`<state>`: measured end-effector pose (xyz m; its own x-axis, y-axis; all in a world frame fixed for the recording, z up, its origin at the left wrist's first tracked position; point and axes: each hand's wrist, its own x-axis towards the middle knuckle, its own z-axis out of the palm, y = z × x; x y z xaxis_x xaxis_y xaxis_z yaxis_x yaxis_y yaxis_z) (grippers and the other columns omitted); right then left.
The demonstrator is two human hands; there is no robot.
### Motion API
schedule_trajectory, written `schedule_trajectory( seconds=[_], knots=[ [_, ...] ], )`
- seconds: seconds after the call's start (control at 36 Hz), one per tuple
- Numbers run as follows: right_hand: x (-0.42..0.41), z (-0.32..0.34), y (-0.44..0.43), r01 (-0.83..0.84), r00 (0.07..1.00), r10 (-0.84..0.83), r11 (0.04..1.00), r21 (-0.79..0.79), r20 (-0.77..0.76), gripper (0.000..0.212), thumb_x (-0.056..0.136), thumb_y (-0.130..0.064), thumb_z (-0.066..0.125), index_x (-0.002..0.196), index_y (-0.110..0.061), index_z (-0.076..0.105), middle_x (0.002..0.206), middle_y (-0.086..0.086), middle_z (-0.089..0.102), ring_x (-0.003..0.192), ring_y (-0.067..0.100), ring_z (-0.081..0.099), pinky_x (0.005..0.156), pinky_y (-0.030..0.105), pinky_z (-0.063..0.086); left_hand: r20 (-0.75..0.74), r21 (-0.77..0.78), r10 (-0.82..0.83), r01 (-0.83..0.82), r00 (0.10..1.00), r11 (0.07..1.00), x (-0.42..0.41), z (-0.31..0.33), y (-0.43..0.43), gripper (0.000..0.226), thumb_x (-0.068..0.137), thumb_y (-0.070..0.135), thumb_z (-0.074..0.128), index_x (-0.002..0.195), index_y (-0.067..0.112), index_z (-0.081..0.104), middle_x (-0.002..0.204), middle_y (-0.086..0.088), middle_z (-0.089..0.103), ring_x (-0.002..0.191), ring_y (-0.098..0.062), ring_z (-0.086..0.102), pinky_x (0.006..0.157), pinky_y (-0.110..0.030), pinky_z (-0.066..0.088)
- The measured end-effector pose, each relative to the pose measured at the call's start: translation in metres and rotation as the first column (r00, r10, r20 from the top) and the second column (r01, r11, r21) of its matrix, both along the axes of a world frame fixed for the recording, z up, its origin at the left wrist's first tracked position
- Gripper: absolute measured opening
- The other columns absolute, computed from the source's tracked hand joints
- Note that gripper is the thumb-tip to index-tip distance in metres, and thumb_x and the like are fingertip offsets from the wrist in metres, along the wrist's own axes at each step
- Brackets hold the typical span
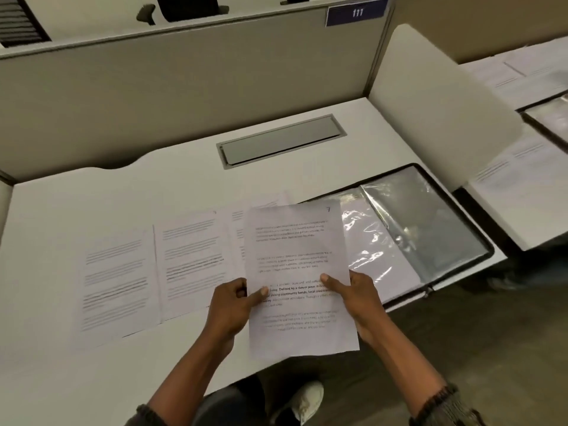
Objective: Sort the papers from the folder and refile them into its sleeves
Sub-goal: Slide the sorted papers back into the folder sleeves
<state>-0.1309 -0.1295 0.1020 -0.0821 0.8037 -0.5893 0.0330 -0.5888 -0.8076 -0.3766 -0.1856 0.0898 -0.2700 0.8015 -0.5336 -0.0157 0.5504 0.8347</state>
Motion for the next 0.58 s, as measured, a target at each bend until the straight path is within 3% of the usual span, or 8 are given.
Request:
schedule_trajectory(
  seconds=[0.11,0.31,0.44,0.58],
  knots=[
    [0.034,-0.003,0.015,0.001,1.0,-0.001,1.0,0.008,0.023,0.023,0.094,-0.021,0.078,0.117,-0.015,0.075,0.107,0.002,0.081,0.094,0.024,0.079,0.086,0.048,0.063,-0.06,0.023,0.01,-0.009,0.998,1.0,0.035,0.001,0.008,0.015,0.09,0.02,0.085,0.103,0.024,0.079,0.095,0.013,0.082,0.085,-0.009,0.079,0.062,-0.016,0.058],
    [0.086,-0.008,0.055,0.036,0.996,-0.038,0.999,0.033,0.075,0.012,0.097,-0.018,0.074,0.105,-0.011,0.077,0.1,0.0,0.081,0.09,0.019,0.078,0.074,0.029,0.057,-0.129,0.033,0.029,-0.025,0.991,0.999,0.076,-0.008,0.051,0.011,0.093,0.027,0.082,0.103,0.024,0.077,0.095,0.013,0.081,0.084,-0.01,0.079,0.076,-0.032,0.063],
    [0.122,-0.017,0.103,0.005,0.987,-0.015,0.998,0.062,0.158,0.012,0.095,-0.017,0.076,0.097,-0.005,0.073,0.094,0.0,0.081,0.088,0.019,0.078,0.073,0.028,0.06,-0.103,0.042,0.035,-0.031,0.994,0.999,0.107,-0.019,0.096,0.012,0.093,0.027,0.082,0.103,0.022,0.077,0.094,0.011,0.082,0.083,-0.013,0.079,0.075,-0.035,0.063],
    [0.155,-0.015,0.152,0.037,0.99,-0.045,0.998,0.057,0.13,0.014,0.093,-0.015,0.079,0.1,-0.004,0.075,0.096,0.007,0.081,0.09,0.028,0.078,0.074,0.033,0.063,-0.077,0.036,0.025,-0.022,0.997,0.999,0.139,-0.029,0.144,0.019,0.092,0.028,0.083,0.109,0.021,0.078,0.097,0.01,0.082,0.085,-0.013,0.079,0.076,-0.034,0.063]
  ],
)
